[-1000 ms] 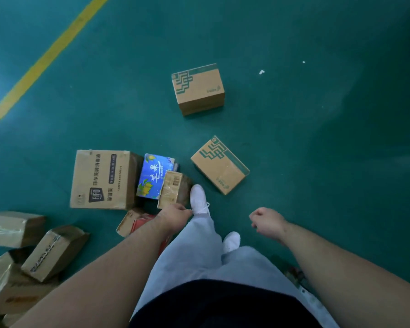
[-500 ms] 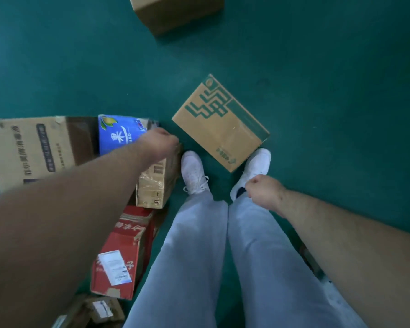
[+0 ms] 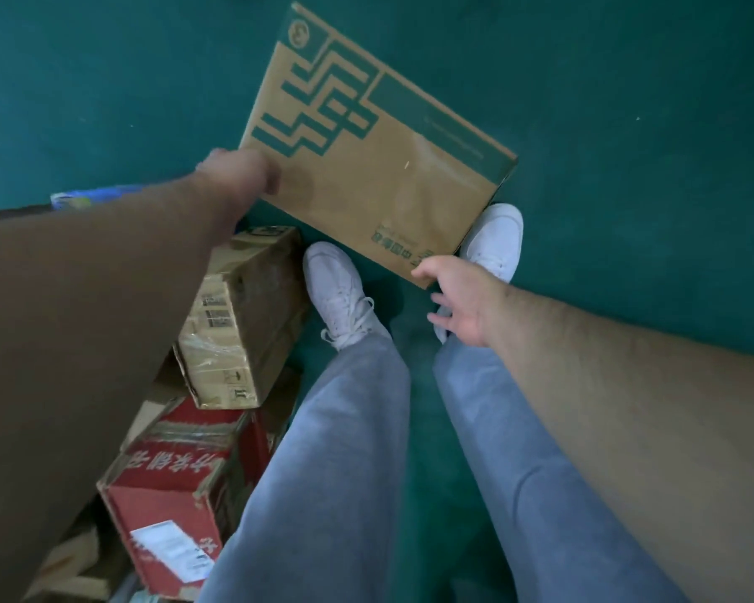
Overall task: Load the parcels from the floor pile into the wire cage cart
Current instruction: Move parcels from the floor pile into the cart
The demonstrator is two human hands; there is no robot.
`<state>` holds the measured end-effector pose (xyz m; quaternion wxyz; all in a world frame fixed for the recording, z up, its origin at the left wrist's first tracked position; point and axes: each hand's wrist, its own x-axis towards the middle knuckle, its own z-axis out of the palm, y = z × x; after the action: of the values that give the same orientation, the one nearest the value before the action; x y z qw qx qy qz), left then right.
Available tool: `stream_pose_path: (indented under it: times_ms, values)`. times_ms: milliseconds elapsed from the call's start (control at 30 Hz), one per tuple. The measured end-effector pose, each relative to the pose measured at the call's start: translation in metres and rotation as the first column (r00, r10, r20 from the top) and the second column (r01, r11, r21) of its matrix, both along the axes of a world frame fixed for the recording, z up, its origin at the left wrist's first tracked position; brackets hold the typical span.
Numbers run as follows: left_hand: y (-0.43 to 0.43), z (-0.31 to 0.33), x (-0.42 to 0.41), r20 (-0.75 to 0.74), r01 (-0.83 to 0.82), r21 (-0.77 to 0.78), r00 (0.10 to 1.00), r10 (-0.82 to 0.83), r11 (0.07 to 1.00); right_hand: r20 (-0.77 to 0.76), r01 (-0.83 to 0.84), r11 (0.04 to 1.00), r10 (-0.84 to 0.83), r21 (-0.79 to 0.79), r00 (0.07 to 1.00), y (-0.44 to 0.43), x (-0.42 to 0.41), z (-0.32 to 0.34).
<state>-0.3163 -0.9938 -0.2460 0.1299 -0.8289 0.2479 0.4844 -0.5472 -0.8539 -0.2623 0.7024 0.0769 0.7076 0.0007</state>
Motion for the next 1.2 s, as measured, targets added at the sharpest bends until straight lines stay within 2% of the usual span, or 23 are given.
stream_pose_path:
  times_ms: [167, 300, 433, 533, 733, 867, 967, 1000, 1067, 1200]
  values:
    - [-0.001, 0.061, -0.024, -0.119, -0.07, -0.153, 0.992, 0.052, 0.986, -0.1, 0.183, 0.976, -0.196, -0.119, 0.976, -0.006, -0.039, 0.053]
    - [-0.005, 0.155, -0.066, -0.196, -0.142, -0.224, 0.976, 0.098, 0.964, -0.089, 0.26, 0.952, -0.277, -0.162, 0.957, -0.018, -0.084, 0.152]
    - [0.002, 0.254, -0.103, -0.223, -0.041, -0.3, 0.974, -0.028, 0.953, -0.078, 0.334, 0.915, -0.359, -0.227, 0.93, -0.013, -0.122, 0.257]
    - [0.001, 0.319, -0.112, -0.26, 0.026, -0.298, 0.96, -0.108, 0.954, -0.14, 0.371, 0.887, -0.419, -0.274, 0.897, -0.006, -0.144, 0.33]
    - [0.006, 0.446, -0.129, -0.401, 0.207, -0.332, 0.852, -0.336, 0.92, -0.206, 0.424, 0.765, -0.571, -0.486, 0.794, 0.046, -0.15, 0.477]
    - [0.042, 0.523, -0.151, -0.515, 0.289, -0.331, 0.742, -0.429, 0.898, -0.166, 0.575, 0.588, -0.767, -0.57, 0.62, 0.12, -0.132, 0.545]
    - [0.079, 0.559, -0.17, -0.559, 0.4, -0.361, 0.63, -0.539, 0.842, -0.201, 0.62, 0.494, -0.852, -0.61, 0.483, 0.182, -0.115, 0.58]
    - [0.088, 0.564, -0.172, -0.574, 0.436, -0.34, 0.606, -0.551, 0.833, -0.212, 0.628, 0.489, -0.86, -0.605, 0.465, 0.199, -0.108, 0.584]
    - [0.115, 0.58, -0.187, -0.594, 0.56, -0.313, 0.515, -0.618, 0.767, -0.244, 0.671, 0.445, -0.893, -0.593, 0.378, 0.246, -0.088, 0.598]
    - [0.179, 0.598, -0.221, -0.61, 0.758, -0.281, 0.332, -0.719, 0.589, -0.236, 0.766, 0.277, -0.957, -0.581, 0.167, 0.347, -0.044, 0.609]
